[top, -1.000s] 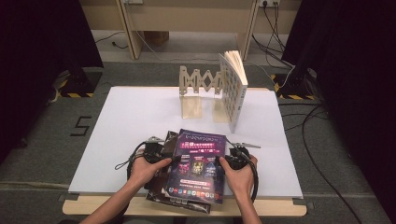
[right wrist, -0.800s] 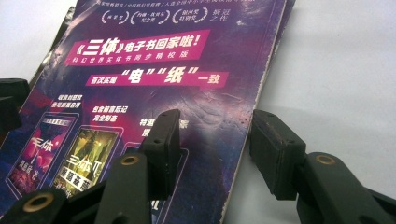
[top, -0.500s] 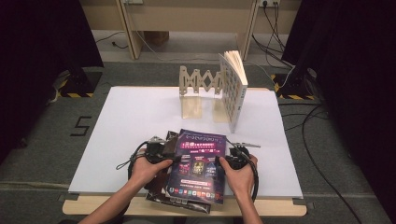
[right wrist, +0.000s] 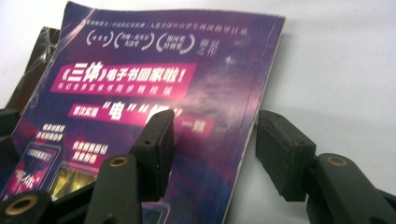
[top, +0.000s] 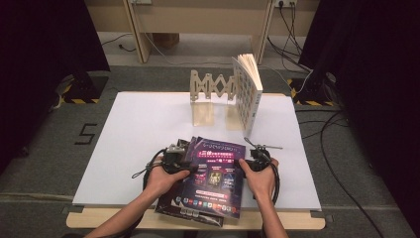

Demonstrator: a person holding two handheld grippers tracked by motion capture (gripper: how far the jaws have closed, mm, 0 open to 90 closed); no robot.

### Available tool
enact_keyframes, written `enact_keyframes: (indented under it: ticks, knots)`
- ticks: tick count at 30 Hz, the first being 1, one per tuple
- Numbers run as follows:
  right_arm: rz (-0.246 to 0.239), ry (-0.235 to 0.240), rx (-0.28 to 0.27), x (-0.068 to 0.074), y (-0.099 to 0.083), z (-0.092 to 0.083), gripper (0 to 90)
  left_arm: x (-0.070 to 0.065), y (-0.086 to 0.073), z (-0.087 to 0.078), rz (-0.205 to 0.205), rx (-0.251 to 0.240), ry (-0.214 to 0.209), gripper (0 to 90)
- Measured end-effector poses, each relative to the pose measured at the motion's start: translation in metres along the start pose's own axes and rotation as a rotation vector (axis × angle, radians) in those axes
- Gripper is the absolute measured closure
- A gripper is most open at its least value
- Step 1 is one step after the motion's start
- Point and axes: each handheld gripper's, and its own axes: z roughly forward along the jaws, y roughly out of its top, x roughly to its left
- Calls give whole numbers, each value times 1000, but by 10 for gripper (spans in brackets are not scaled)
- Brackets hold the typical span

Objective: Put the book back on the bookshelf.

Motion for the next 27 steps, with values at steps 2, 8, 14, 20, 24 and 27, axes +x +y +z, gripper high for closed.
enact_keyframes:
  ticks: [2, 8, 14, 20, 24, 27]
  knots:
    - [0, 1, 6, -1, 3, 2, 472, -1, 1, 0, 5, 6, 2, 561]
    - [11, 16, 23, -9, 17, 8, 472, -1, 1, 2, 8, 8, 8, 564]
    - [25, 19, 42, -12, 26, 12, 470, 0, 1, 3, 7, 13, 6, 557]
    - [38, 23, 27, -14, 29, 14, 471, 4, 7, 6, -11, 11, 3, 549]
    - [29, 16, 14, -15, 32, 17, 468, 3, 10, 9, -3, 9, 18, 549]
    - [24, 13, 7, -16, 34, 19, 464, 3, 11, 10, 14, 14, 30, 556]
